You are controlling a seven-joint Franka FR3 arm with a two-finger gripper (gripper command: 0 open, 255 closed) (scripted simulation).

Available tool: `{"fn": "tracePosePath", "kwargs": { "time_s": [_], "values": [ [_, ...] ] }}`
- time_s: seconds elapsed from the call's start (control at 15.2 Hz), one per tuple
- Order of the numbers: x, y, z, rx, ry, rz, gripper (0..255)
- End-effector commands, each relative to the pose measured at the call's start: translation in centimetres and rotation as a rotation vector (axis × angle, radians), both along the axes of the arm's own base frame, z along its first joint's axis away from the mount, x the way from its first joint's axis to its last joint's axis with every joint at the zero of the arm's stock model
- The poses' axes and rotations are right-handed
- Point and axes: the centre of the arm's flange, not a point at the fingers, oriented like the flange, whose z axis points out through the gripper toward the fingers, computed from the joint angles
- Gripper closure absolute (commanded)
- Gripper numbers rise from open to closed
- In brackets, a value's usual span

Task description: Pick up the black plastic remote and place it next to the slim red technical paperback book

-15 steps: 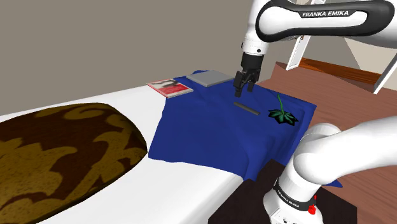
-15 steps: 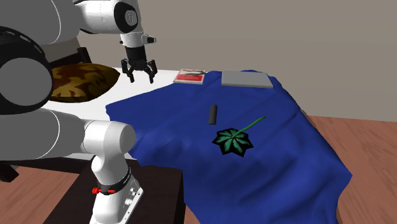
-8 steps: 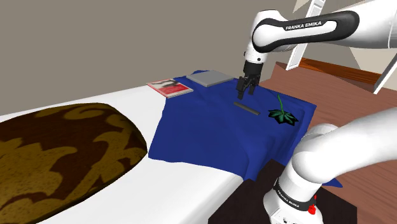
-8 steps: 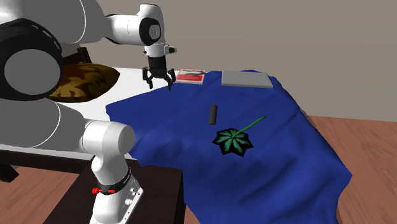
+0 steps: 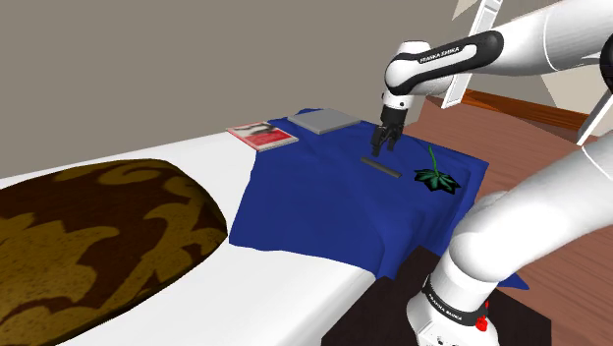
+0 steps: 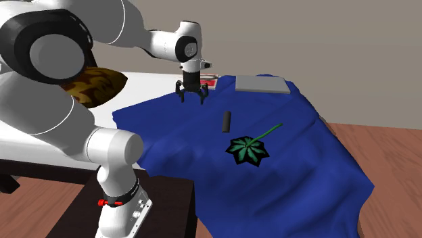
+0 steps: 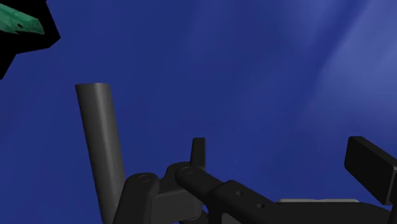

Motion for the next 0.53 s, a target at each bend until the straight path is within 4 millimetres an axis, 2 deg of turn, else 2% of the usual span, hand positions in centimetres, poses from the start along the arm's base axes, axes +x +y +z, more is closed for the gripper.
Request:
{"fn": "tracePosePath", "kwargs": {
  "time_s": [0.0,0.46],
  "values": [
    [0.5,-2.5,-1.1,0.004,-0.002,-0.005,0],
    [2.1,-10.7,-5.6,0.023,-0.005,-0.025,0]
  ]
}}
